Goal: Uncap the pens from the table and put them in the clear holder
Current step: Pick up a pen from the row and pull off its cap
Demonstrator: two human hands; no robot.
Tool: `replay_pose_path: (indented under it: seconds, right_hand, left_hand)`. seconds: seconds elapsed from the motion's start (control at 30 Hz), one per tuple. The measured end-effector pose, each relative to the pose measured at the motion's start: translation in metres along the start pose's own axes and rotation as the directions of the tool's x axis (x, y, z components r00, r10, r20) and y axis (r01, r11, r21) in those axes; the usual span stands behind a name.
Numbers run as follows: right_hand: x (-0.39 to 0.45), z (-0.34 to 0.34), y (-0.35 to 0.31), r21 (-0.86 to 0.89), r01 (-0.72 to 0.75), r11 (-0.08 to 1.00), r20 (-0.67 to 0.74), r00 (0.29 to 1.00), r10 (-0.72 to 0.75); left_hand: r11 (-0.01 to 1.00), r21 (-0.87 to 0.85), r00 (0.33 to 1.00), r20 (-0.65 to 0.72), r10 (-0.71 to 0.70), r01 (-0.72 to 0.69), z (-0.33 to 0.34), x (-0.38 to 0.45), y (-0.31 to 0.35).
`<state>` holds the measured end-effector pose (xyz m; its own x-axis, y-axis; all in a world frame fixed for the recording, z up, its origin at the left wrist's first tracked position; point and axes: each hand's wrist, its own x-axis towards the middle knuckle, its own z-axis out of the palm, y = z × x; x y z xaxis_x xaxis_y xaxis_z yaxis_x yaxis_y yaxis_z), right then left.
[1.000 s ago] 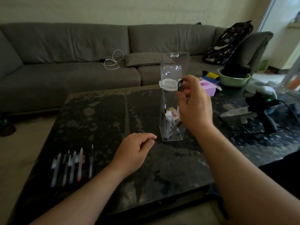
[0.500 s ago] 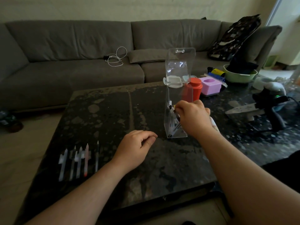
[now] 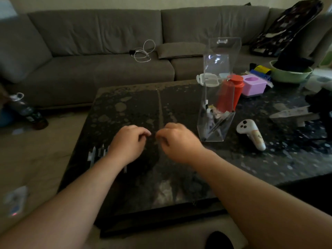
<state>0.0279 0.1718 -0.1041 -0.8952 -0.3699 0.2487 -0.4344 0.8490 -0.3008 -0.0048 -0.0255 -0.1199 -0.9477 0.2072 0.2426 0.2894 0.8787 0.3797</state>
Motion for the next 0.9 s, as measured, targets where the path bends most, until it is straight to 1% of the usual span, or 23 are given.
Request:
replay_pose_path:
  seconds: [0.07, 0.13, 0.2, 0.3, 0.37, 0.43, 0.57, 0.63, 0.73, 0.9]
  right_hand:
    - [0.004, 0.017, -0.015, 0.012, 0.051, 0.999, 0.141, 0.989, -0.052]
    - [0.008, 0.031, -0.029, 0.006, 0.076, 0.997, 0.225, 0.971, -0.075]
    - [0.013, 0.042, -0.042, 0.012, 0.092, 0.996, 0.294, 0.951, -0.092]
    - [0.019, 0.055, -0.056, 0.03, 0.104, 0.994, 0.389, 0.915, -0.107]
    - [0.022, 0.061, -0.062, 0.007, 0.114, 0.993, 0.424, 0.899, -0.106]
    - [0.024, 0.066, -0.067, -0.023, 0.123, 0.992, 0.429, 0.897, -0.101]
    - [0.029, 0.071, -0.073, -0.057, 0.083, 0.995, 0.446, 0.894, -0.049]
    - [0.03, 0.07, -0.075, -0.066, 0.036, 0.997, 0.42, 0.908, -0.005]
    - [0.031, 0.067, -0.073, -0.086, -0.072, 0.994, 0.351, 0.931, 0.097]
    - [0.031, 0.06, -0.06, -0.041, -0.22, 0.975, 0.325, 0.919, 0.222]
  left_hand:
    - [0.993, 0.095, 0.997, 0.017, -0.078, 0.076, -0.01, -0.002, -0.024]
    - [0.974, 0.127, 0.981, 0.035, -0.193, 0.187, -0.022, -0.004, -0.044]
    - [0.956, 0.13, 0.96, 0.061, -0.273, 0.263, -0.031, -0.008, -0.059]
    - [0.942, 0.155, 0.937, 0.145, -0.318, 0.296, -0.038, -0.012, -0.071]
    - [0.937, 0.18, 0.919, 0.206, -0.335, 0.301, -0.039, -0.013, -0.076]
    - [0.932, 0.193, 0.906, 0.24, -0.348, 0.307, -0.038, -0.014, -0.08]
    - [0.93, 0.211, 0.906, 0.241, -0.347, 0.3, -0.034, -0.014, -0.082]
    - [0.923, 0.244, 0.896, 0.261, -0.359, 0.298, -0.032, -0.014, -0.079]
    - [0.908, 0.298, 0.882, 0.281, -0.377, 0.293, -0.029, -0.014, -0.074]
    - [0.888, 0.323, 0.876, 0.249, -0.412, 0.326, -0.021, -0.011, -0.063]
